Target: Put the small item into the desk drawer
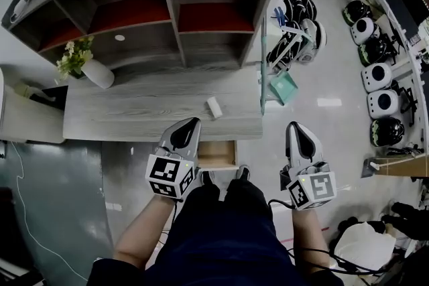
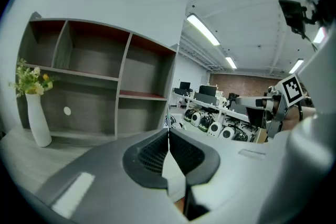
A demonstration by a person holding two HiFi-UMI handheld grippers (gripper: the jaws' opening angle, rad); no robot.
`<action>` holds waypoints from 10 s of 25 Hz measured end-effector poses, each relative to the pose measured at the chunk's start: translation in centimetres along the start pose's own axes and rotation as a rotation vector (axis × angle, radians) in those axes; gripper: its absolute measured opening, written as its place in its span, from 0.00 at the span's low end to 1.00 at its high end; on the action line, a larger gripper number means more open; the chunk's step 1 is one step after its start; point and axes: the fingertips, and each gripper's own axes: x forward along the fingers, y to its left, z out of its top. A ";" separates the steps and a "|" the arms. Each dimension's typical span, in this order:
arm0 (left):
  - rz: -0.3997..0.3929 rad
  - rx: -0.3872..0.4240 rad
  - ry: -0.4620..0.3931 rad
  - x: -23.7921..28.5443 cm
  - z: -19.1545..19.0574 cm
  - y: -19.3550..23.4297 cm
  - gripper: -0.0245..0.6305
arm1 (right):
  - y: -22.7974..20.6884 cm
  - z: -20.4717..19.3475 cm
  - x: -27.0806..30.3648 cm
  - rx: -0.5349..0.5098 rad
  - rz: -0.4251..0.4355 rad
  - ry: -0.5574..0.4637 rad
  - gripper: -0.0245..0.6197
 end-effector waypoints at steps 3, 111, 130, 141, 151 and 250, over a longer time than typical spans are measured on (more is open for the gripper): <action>0.031 0.008 0.025 1.8 -1.2 0.6 0.05 | -1.1 -1.3 1.8 0.019 0.029 0.028 0.05; 0.171 -0.439 0.916 7.7 -41.3 -3.5 0.19 | -0.6 -17.2 7.5 0.209 0.355 0.482 0.05; 0.174 -0.501 0.942 6.6 -39.6 -3.7 0.20 | 0.2 -16.1 8.7 0.201 0.392 0.447 0.05; 0.131 -0.623 0.618 5.0 -28.3 -2.4 0.20 | 3.7 -13.4 10.6 0.146 0.486 0.406 0.05; 0.245 -0.608 0.235 1.9 -13.7 1.5 0.20 | 7.0 -8.7 11.9 0.082 0.572 0.325 0.05; 0.391 0.202 -0.187 -3.0 14.2 -1.3 0.20 | 8.5 10.3 10.5 -0.163 0.570 -0.164 0.05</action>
